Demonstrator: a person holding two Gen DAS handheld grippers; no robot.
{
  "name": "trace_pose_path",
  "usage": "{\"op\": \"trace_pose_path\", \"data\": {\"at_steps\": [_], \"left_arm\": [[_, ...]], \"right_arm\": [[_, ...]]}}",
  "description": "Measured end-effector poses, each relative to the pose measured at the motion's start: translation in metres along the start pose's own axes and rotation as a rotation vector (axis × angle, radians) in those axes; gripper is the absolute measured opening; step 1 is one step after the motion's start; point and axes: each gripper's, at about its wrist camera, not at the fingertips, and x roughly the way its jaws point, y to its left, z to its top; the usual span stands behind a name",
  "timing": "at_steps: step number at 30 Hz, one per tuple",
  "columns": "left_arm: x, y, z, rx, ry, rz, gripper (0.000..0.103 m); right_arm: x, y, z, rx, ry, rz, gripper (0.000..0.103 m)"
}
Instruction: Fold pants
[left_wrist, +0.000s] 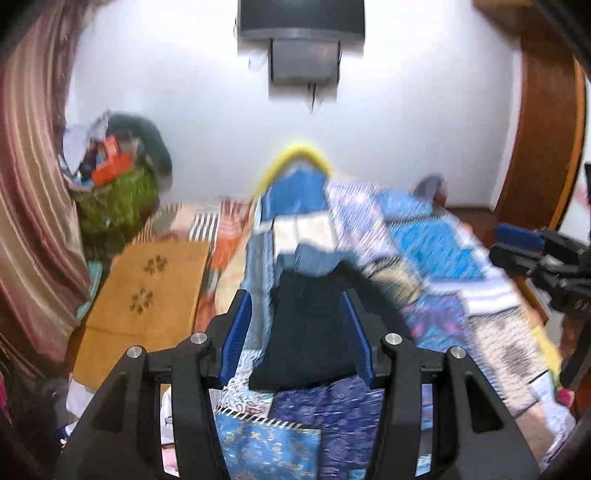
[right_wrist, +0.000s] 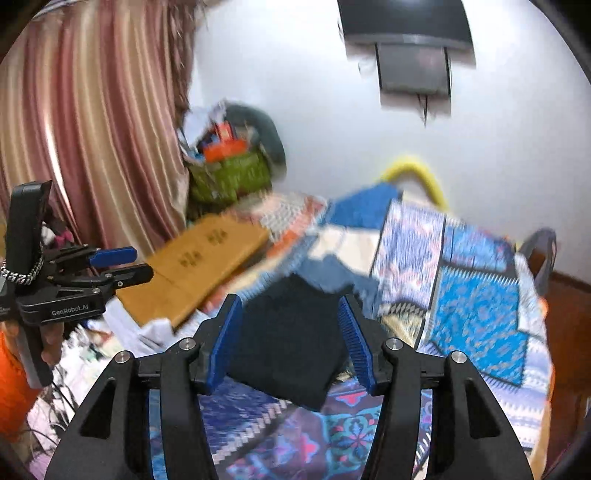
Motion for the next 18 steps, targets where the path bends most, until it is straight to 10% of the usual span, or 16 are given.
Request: {"op": "trace_pose_path", "data": {"at_steps": [10,18], "left_arm": [[-0.149,-0.032,-0.017,0.014,-0.310,0.027,0.051],[-0.204,-0.045,-0.062,0.040,-0.437,0.070,0.082]], "right_arm": [[-0.115,0.075,-0.007,-0.035,-0.274,0.036,0.053],[-0.158,0.113,-0.040,-0.011,-0.403,-0.028,0.053]]}}
